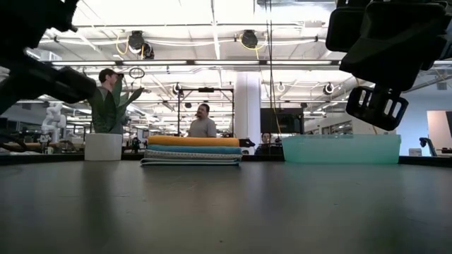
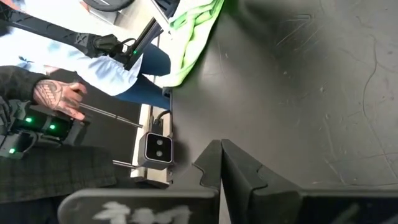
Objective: Fold microfiber towels
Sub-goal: Fold the green microfiber towel
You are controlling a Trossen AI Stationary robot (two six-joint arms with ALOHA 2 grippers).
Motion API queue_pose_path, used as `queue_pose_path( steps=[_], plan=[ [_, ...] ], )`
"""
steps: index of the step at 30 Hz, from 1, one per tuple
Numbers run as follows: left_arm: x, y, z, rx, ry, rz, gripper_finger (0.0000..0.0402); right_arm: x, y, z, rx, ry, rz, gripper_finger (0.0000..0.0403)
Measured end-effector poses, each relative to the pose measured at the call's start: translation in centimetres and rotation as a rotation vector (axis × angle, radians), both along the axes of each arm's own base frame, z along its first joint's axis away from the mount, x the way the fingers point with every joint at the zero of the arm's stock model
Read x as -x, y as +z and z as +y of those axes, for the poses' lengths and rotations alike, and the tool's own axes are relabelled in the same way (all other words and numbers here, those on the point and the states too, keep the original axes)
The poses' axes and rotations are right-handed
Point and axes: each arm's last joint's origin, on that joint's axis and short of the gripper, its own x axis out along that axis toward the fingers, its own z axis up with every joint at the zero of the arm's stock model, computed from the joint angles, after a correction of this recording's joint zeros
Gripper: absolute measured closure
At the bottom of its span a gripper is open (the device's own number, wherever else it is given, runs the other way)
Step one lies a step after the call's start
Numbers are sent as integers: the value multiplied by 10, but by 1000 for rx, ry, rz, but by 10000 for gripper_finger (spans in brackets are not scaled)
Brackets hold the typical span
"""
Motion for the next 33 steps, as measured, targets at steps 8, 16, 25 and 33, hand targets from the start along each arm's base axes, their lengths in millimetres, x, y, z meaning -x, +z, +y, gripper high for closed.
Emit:
queue_pose_path(
  steps=[8,16,25,33],
  plan=[
    [0,-7,6,10,-21,9,239,0,0,0,1,0,-1,403],
    [-1,-7,4,60,-49,5,274,0,0,0,0,0,0,403],
    [-2,-7,4,48,-57,-11,355,0,0,0,0,0,0,403],
    [-8,-7,5,52,6,-42,397,0,0,0,-3,5,0,403]
  ],
)
